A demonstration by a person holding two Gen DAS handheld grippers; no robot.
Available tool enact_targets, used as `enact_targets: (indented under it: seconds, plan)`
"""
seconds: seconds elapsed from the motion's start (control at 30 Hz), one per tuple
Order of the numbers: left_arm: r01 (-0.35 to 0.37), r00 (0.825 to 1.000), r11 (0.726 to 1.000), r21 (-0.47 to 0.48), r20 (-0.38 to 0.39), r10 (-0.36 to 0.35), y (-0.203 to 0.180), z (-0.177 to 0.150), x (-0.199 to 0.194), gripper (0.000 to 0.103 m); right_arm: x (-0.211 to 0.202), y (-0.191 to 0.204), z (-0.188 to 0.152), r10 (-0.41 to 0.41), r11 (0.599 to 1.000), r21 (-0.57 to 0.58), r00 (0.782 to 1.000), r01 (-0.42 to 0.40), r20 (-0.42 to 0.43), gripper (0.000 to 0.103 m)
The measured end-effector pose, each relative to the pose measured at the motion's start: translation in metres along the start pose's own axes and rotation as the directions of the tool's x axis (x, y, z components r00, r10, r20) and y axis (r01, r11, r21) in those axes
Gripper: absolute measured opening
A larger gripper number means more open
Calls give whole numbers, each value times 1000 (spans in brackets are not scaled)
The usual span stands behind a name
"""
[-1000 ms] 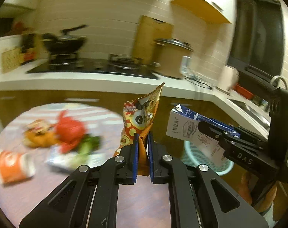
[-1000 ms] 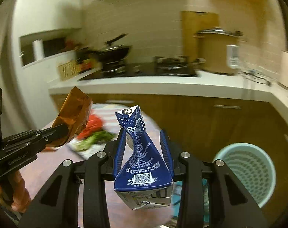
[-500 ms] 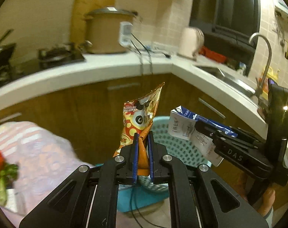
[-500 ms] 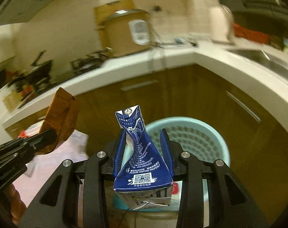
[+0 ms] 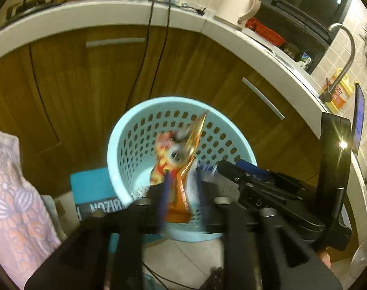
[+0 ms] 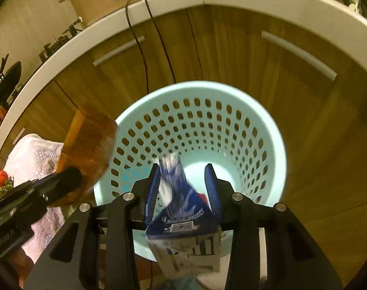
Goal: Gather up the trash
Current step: 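Open both grippers over the wastebasket to drop bag and carton, then move both tools back over the table toward the orange paper cup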
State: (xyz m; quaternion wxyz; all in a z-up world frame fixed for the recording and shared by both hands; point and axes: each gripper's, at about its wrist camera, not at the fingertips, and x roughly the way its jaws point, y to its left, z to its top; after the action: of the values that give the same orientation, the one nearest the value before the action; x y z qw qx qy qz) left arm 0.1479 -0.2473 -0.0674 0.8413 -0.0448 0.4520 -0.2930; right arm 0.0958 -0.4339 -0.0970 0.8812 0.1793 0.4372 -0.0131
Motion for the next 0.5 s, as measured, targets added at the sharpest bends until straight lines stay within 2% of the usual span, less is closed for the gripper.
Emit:
enact_targets:
  seconds: [0.03, 0.13, 0.3, 0.5]
  plan:
    - [-7, 1000, 1000, -1, 8, 7, 2, 1, -1, 43, 1, 0, -1, 6, 1000, 4, 1000, -6, -6, 42]
    - [-25, 1000, 1000, 0, 19, 25, 6, -1, -8, 45, -1, 2, -1, -2, 1000, -1, 1000, 2, 3, 49]
    - [-38, 998, 999, -19, 45, 39, 13, -2, -26, 45, -11, 11, 4, 14, 1000, -11, 1000, -14, 22, 49]
    - [-61, 991, 997, -50, 115, 67, 25, -14, -67, 45, -37, 43, 3, 56, 996, -77, 996, -50, 76, 49]
